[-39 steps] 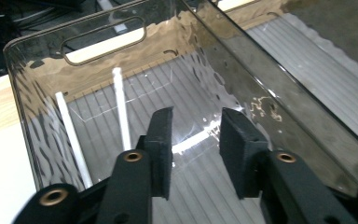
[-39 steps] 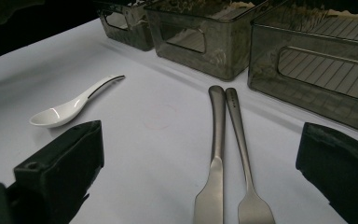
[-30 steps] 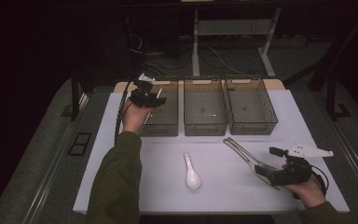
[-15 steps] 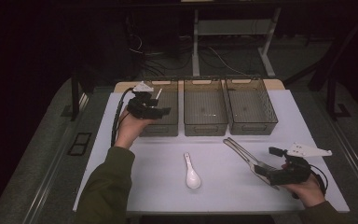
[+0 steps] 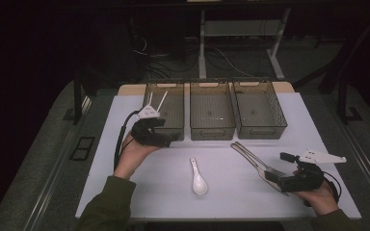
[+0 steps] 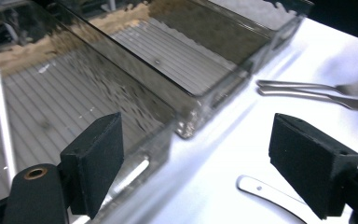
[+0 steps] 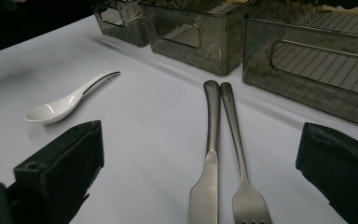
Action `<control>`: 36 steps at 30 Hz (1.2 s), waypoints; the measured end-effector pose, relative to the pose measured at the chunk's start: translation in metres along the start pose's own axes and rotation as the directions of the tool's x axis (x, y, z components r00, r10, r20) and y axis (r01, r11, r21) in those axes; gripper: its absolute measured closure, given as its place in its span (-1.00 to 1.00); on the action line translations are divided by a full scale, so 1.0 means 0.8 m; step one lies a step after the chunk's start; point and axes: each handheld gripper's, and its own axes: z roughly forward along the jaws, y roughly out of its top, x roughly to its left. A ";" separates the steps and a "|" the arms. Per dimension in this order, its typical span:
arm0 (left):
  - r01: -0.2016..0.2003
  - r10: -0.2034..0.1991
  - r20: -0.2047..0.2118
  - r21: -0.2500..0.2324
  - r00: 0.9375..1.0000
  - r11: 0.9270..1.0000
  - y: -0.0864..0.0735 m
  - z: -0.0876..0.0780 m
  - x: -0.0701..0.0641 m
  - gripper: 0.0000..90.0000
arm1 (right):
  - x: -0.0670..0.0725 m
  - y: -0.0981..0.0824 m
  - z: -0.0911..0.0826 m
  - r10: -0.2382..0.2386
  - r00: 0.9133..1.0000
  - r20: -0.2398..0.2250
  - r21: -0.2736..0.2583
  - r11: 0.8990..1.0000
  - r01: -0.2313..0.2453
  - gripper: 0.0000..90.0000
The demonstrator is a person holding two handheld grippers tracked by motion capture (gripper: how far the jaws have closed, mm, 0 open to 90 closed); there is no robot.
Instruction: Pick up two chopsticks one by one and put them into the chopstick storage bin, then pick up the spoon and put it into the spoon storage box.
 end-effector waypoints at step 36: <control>-0.097 0.086 0.176 0.055 0.981 0.994 -0.049 0.062 -0.066 0.97 | 0.002 0.000 0.003 -0.016 1.000 -0.007 0.018 1.000 0.016 -0.98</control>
